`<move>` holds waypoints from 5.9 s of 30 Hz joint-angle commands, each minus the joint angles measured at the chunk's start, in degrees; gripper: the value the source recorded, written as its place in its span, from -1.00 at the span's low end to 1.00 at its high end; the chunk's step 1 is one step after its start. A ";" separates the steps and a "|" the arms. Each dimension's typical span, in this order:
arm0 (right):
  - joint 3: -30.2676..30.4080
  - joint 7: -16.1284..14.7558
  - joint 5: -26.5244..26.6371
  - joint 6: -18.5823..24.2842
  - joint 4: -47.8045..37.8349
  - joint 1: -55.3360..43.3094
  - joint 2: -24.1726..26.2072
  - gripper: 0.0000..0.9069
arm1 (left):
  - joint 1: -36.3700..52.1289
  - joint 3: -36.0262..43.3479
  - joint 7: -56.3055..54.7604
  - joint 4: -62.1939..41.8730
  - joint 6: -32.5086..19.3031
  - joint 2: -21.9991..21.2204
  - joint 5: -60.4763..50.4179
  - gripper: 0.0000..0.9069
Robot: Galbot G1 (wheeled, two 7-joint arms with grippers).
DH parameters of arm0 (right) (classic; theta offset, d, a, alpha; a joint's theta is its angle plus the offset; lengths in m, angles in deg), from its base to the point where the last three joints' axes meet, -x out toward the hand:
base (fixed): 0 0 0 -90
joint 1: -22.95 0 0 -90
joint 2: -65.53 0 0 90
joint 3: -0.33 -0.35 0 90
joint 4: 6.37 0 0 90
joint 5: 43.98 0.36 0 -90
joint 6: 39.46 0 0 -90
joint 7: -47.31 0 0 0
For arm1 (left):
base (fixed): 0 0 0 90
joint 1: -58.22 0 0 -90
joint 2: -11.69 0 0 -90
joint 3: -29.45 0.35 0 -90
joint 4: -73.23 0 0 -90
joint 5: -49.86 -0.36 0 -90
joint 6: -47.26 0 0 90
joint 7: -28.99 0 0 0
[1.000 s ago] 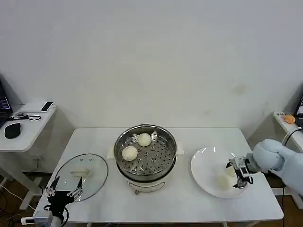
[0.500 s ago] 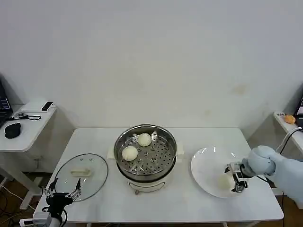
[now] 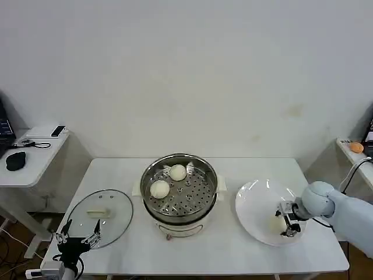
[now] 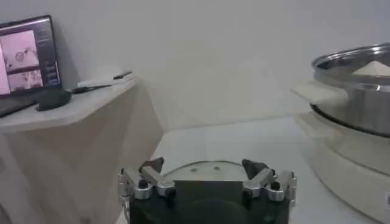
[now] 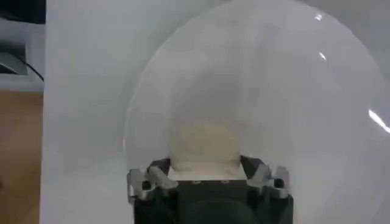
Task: Take steamed baozi put them in steamer then cover it.
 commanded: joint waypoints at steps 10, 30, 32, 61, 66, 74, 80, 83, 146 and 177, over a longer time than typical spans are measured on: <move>1.80 -1.61 2.70 -0.41 -1.09 -5.38 -0.74 0.40 | -0.15 0.27 -0.06 0.23 -0.10 -0.26 0.00 1.00; 9.28 -5.89 12.43 0.61 -5.32 -34.75 -7.27 0.40 | -0.01 -0.05 0.04 0.71 -0.08 0.47 0.25 1.00; 11.27 -5.94 13.42 0.49 -5.60 -37.81 -9.04 0.42 | 0.00 -0.07 0.03 0.85 -0.07 0.44 0.27 1.00; 27.45 -7.39 14.34 5.72 -6.53 -42.16 -42.17 0.42 | -1.56 -3.87 0.04 1.99 0.01 -1.23 0.35 1.00; 28.50 -7.71 11.53 7.17 -5.86 -40.29 -43.50 0.42 | -1.86 -4.71 0.07 2.56 0.08 -1.24 0.45 1.00; 29.91 -8.49 9.79 11.75 -5.77 -40.13 -44.42 0.42 | -1.74 -4.64 0.08 2.01 -0.03 -1.72 0.53 1.00; 30.51 -9.65 9.64 12.93 -5.14 -40.32 -43.92 0.42 | -1.50 -4.57 0.07 1.87 -0.05 -1.76 0.68 1.00; 30.87 -10.38 9.69 13.39 -4.44 -40.50 -43.30 0.42 | -1.38 -4.42 0.06 1.62 -0.09 -1.70 0.71 1.00; -9.10 -4.51 -0.79 8.26 -5.21 0.10 7.73 1.00 | 2.67 2.94 0.84 2.53 0.35 3.30 -0.13 1.00; -4.56 -2.91 -5.02 8.90 -23.13 -4.79 -12.30 0.91 | 1.58 0.31 0.88 1.27 0.32 3.01 0.09 1.00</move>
